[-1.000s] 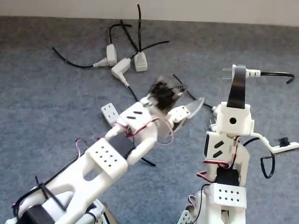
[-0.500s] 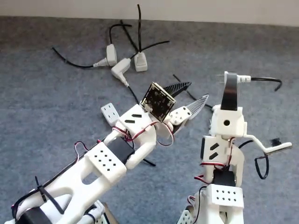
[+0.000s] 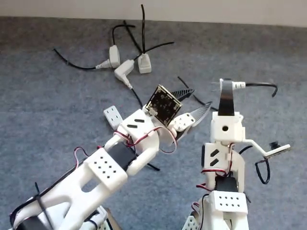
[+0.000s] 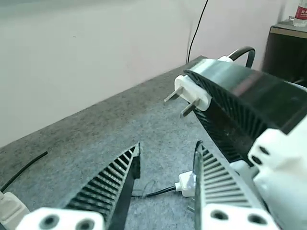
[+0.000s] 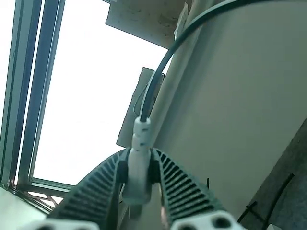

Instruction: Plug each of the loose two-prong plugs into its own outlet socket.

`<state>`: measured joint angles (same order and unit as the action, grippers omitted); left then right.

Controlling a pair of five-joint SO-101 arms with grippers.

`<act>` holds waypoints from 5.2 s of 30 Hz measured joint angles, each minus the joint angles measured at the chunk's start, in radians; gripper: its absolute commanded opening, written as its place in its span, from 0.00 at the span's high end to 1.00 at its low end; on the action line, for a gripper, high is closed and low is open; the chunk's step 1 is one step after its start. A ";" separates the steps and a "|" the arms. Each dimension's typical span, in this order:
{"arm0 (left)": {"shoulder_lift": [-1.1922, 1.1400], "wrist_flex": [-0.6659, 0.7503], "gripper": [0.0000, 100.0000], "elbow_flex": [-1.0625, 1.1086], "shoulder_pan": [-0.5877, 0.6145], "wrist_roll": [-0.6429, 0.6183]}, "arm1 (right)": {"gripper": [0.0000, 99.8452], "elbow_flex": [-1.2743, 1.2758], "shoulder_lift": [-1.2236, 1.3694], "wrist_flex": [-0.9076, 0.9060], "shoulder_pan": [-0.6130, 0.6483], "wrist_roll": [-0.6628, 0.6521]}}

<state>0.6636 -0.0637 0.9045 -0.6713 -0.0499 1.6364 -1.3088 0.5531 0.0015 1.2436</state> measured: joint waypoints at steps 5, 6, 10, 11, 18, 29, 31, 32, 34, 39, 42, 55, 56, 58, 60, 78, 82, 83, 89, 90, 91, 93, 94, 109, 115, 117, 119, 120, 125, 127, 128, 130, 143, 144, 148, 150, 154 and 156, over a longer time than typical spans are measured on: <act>0.092 -0.091 0.81 0.000 0.002 0.002 | 0.99 0.002 0.000 0.000 0.029 -0.135; 0.103 -0.104 0.81 0.000 0.003 0.002 | 0.99 0.002 0.000 -0.002 0.034 -0.166; 0.112 -0.130 0.81 0.000 0.035 0.002 | 0.99 0.002 0.000 -0.100 0.086 -0.327; 0.112 -0.130 0.81 0.000 0.049 0.002 | 0.99 0.002 0.000 -0.129 0.101 -0.374; 0.112 -0.133 0.81 0.014 0.092 0.002 | 0.99 -0.012 -0.020 -0.161 0.184 -0.614; 0.129 -0.166 0.81 0.014 0.092 0.002 | 0.99 -0.014 -0.270 -0.172 0.209 -0.809; 0.127 -0.192 0.81 0.014 0.084 0.002 | 0.99 -0.014 -0.284 -0.172 0.204 -0.833; 0.127 -0.199 0.81 0.014 0.077 0.002 | 0.99 -0.014 -0.287 -0.172 0.203 -0.839; 0.127 -0.218 0.81 0.014 0.064 0.002 | 0.99 -0.014 -0.288 -0.172 0.206 -0.842; 0.127 -0.233 0.81 0.014 0.026 0.005 | 0.99 -0.014 -0.288 -0.198 0.210 -0.842; 0.127 -0.233 0.81 0.014 0.034 0.008 | 0.99 -0.020 -0.298 -0.288 0.210 -0.796; 0.127 -0.155 0.81 0.052 0.109 0.008 | 0.99 -0.186 -0.288 -0.704 0.275 -0.766; 0.127 -0.146 0.81 0.057 0.109 0.008 | 0.99 -0.196 -0.288 -0.735 0.285 -0.770; 0.127 -0.126 0.81 0.071 0.109 0.008 | 0.99 -0.226 -0.288 -0.795 0.310 -0.819; 0.127 -0.107 0.81 0.086 0.117 0.008 | 0.99 -0.262 -0.288 -0.855 0.345 -0.879; 0.127 -0.080 0.81 0.094 0.169 0.008 | 0.99 -0.525 -0.296 -1.244 0.454 -1.083; 0.127 -0.080 0.81 0.094 0.169 0.008 | 0.99 -0.534 -0.299 -1.301 0.454 -1.083; 0.127 -0.080 0.81 0.094 0.169 0.008 | 0.99 -0.534 -0.299 -1.310 0.454 -1.089; 0.126 -0.060 0.81 0.095 0.169 0.008 | 0.99 -0.557 -0.301 -1.372 0.454 -1.175; 0.126 -0.052 0.81 0.095 0.169 0.008 | 0.99 -0.560 -0.301 -1.373 0.454 -1.180; 0.126 -0.052 0.81 0.095 0.169 0.008 | 0.99 -0.562 -0.301 -1.373 0.454 -1.183; 0.126 -0.049 0.81 0.095 0.169 0.008 | 0.99 -0.562 -0.301 -1.373 0.454 -1.188; 0.126 -0.046 0.81 0.095 0.169 0.008 | 0.99 -0.562 -0.301 -1.375 0.454 -1.188; 0.124 -0.046 0.81 0.104 0.169 0.012 | 0.99 -0.575 -0.304 -1.475 0.454 -1.290; 0.124 -0.046 0.81 0.115 0.169 0.012 | 0.99 -0.575 -0.304 -1.476 0.454 -1.297; 0.124 -0.046 0.81 0.115 0.169 0.012 | 0.99 -0.575 -0.304 -1.494 0.454 -1.306; 0.123 -0.046 0.81 0.115 0.169 0.012 | 0.99 -0.577 -0.304 -1.516 0.454 -1.336; 0.123 -0.046 0.81 0.117 0.169 0.012 | 0.99 -0.577 -0.304 -1.521 0.454 -1.347; 0.123 -0.046 0.81 0.123 0.169 0.012 | 0.99 -0.577 -0.304 -1.537 0.454 -1.359; 0.123 -0.046 0.81 0.123 0.169 0.012 | 0.99 -0.577 -0.304 -1.537 0.454 -1.359; 0.123 -0.046 0.81 0.123 0.169 0.012 | 0.99 -0.577 -0.304 -1.537 0.454 -1.359; 0.123 -0.046 0.81 0.123 0.169 0.012 | 0.99 -0.577 -0.304 -1.537 0.454 -1.363; 0.126 -0.026 0.81 0.157 0.183 0.009 | 0.99 -0.694 -0.130 -1.393 0.301 -1.364; 0.126 -0.026 0.81 0.167 0.184 0.009 | 0.99 -0.727 -0.087 -1.392 0.287 -1.364; 0.126 -0.026 0.81 0.233 0.238 0.009 | 0.99 -0.901 0.117 -1.384 0.247 -1.364; 0.127 -0.026 0.81 0.267 0.305 0.009 | 0.99 -0.990 0.213 -1.384 0.233 -1.364; 0.127 -0.026 0.81 0.304 0.506 0.008 | 0.99 -1.163 0.396 -1.458 0.238 -1.364; 0.127 -0.026 0.81 0.319 0.626 0.008 | 0.99 -1.254 0.491 -1.521 0.256 -1.364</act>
<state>0.7910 -0.0898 1.2236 -0.0453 -0.0422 0.3828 -0.8178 -0.9674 0.2578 -0.1204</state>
